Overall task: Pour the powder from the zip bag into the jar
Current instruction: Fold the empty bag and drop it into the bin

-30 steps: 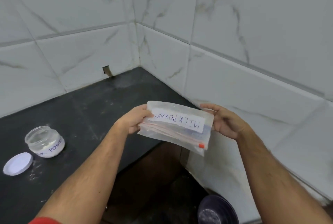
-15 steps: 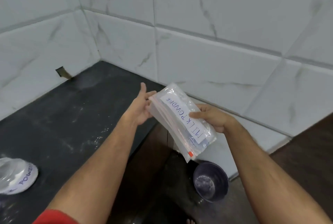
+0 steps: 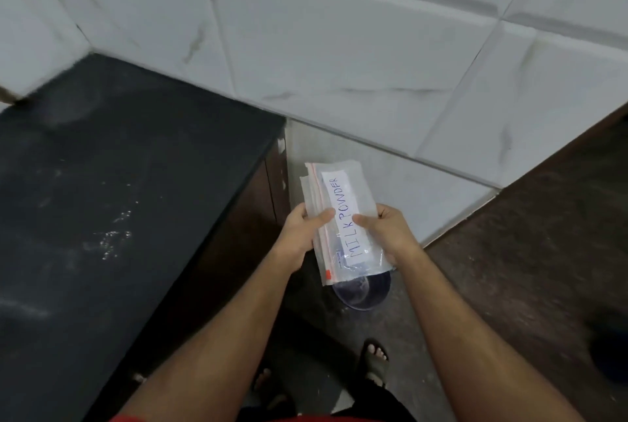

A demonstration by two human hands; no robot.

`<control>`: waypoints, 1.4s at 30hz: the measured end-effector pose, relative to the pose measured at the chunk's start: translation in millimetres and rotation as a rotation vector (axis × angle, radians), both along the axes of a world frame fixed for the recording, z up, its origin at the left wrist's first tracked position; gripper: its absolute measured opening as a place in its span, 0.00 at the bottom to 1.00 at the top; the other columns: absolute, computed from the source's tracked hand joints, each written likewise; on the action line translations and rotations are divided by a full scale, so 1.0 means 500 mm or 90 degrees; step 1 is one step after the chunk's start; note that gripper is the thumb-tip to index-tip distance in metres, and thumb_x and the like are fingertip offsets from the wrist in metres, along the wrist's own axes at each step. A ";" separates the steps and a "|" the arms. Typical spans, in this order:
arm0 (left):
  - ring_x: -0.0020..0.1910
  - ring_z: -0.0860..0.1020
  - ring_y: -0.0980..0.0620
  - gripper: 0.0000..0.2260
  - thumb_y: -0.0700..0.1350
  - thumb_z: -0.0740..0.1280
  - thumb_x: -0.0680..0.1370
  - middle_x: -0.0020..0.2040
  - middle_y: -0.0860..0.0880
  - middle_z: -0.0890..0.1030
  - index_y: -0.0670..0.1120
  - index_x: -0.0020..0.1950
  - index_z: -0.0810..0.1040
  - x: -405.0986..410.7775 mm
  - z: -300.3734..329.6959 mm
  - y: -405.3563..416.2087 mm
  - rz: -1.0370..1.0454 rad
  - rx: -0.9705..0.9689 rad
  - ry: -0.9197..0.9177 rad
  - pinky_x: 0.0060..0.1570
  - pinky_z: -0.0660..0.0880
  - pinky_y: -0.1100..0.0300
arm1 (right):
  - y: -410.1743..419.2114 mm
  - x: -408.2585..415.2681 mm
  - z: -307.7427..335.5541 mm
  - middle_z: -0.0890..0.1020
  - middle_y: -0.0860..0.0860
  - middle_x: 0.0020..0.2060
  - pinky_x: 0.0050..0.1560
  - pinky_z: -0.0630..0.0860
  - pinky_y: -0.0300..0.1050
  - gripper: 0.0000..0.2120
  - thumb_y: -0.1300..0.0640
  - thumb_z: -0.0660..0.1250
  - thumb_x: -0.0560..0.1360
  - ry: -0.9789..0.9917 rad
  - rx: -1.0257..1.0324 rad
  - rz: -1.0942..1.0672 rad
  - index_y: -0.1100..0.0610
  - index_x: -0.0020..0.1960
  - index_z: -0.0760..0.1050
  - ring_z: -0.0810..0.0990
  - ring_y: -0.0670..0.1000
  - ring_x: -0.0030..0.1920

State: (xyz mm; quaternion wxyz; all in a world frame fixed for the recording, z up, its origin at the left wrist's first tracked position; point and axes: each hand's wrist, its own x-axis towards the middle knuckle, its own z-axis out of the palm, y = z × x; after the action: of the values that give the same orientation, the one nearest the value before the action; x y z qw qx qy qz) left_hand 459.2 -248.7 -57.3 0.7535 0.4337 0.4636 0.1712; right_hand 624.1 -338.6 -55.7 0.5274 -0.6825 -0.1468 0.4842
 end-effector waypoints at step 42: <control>0.61 0.79 0.41 0.15 0.37 0.66 0.80 0.63 0.39 0.80 0.41 0.67 0.74 0.387 -1.178 -0.124 -0.321 0.138 0.543 0.58 0.78 0.51 | -0.092 0.309 -1.252 0.83 0.51 0.44 0.33 0.76 0.39 0.19 0.63 0.65 0.75 -0.221 -0.436 0.150 0.58 0.65 0.77 0.82 0.52 0.40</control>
State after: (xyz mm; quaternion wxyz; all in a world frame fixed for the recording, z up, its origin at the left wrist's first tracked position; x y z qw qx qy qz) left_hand 652.7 -310.5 -646.1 0.4658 0.6391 0.5905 -0.1609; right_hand 778.6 -384.5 -681.6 0.1773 -0.8690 -0.1411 0.4399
